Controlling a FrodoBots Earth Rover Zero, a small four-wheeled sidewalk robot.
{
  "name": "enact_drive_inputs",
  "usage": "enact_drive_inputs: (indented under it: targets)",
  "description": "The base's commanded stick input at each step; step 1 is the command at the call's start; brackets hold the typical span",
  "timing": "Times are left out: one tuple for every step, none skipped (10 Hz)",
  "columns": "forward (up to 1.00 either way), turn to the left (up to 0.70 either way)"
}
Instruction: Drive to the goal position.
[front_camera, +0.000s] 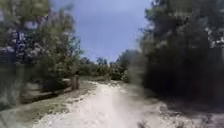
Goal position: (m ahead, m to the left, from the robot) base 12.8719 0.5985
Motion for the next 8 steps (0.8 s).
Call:
enact_drive_inputs:
  targets:
    - [0.85, -0.01]
    - [0.85, -0.01]
    - [0.85, -0.01]
    - [0.85, -0.01]
    - [0.85, -0.01]
    - [0.85, -0.01]
    - [0.85, -0.01]
    - [0.85, -0.01]
